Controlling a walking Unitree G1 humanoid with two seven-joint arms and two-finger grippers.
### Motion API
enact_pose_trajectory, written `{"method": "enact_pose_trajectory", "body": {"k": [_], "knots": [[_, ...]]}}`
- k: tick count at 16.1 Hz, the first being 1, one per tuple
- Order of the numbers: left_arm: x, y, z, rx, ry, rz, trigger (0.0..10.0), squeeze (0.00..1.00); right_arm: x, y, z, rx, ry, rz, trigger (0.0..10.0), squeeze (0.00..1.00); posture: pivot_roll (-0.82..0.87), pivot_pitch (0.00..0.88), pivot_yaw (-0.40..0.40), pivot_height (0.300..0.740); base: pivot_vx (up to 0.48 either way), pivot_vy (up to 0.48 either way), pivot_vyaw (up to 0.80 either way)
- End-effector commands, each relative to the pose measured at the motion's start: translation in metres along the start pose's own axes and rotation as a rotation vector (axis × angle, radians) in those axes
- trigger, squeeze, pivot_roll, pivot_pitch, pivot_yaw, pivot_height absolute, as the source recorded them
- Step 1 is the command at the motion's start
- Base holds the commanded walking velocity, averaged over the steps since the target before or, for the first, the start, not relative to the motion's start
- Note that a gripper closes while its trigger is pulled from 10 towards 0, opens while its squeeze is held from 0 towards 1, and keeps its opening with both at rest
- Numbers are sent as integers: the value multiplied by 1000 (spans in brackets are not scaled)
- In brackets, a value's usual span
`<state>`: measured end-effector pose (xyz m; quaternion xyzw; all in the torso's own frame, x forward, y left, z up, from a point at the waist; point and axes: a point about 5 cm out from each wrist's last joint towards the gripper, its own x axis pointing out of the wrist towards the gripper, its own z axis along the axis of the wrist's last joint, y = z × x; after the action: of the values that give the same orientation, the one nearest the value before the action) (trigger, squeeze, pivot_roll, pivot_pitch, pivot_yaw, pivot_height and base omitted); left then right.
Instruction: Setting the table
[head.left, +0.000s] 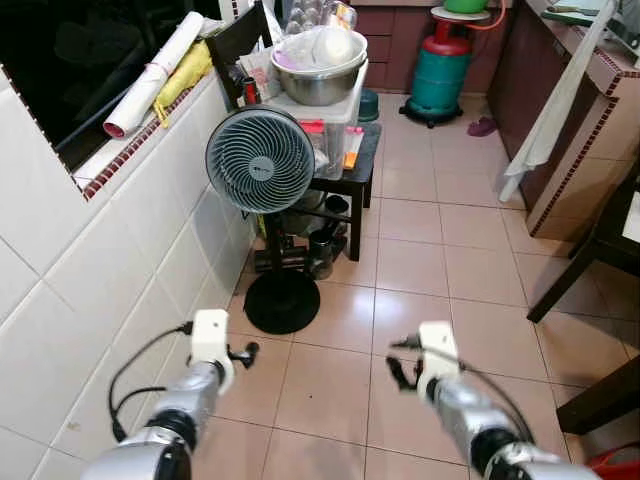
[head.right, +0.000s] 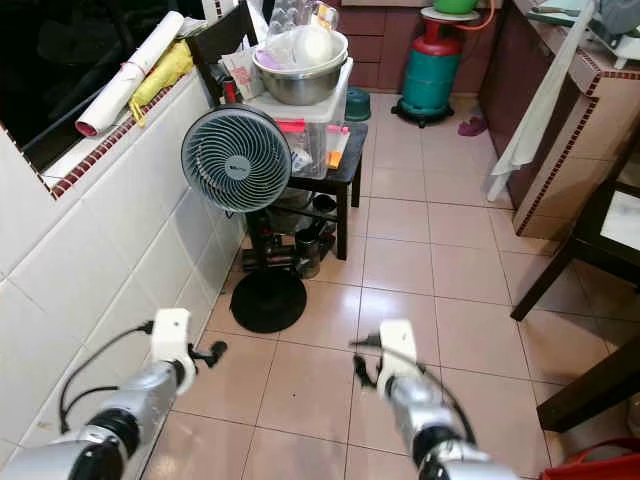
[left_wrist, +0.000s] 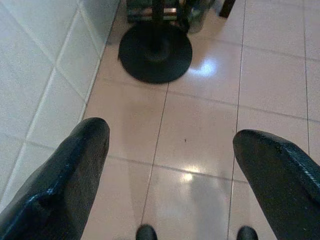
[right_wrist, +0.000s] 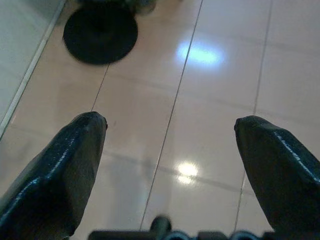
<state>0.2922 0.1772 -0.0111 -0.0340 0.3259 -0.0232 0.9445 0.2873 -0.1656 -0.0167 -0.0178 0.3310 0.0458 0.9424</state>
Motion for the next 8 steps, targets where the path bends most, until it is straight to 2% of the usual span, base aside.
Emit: {"method": "enact_pose_trajectory", "body": {"k": [1, 3, 4, 5, 8], "knots": [[0, 7, 19, 10, -70, -11, 10000, 0, 3, -3, 27, -10, -82, 13, 10000, 0, -67, 0, 21, 740, 0, 0, 0], [-1, 15, 51, 83, -187, -56, 10000, 0, 2, -12, 65, 0, -225, 55, 10000, 0, -68, 0, 27, 740, 0, 0, 0], [-3, 16, 58, 135, -232, -75, 10000, 0, 0, -15, 70, -65, -255, 59, 10000, 0, -72, 0, 29, 740, 0, 0, 0], [-4, 18, 59, 183, -237, -100, 10000, 0, -2, -16, 73, -91, -287, 90, 10000, 0, -72, 0, 32, 740, 0, 0, 0], [-11, 21, 56, 221, -314, -160, 10000, 0, -8, -21, 76, -80, -370, 128, 10000, 0, -78, 0, 42, 740, 0, 0, 0]]}}
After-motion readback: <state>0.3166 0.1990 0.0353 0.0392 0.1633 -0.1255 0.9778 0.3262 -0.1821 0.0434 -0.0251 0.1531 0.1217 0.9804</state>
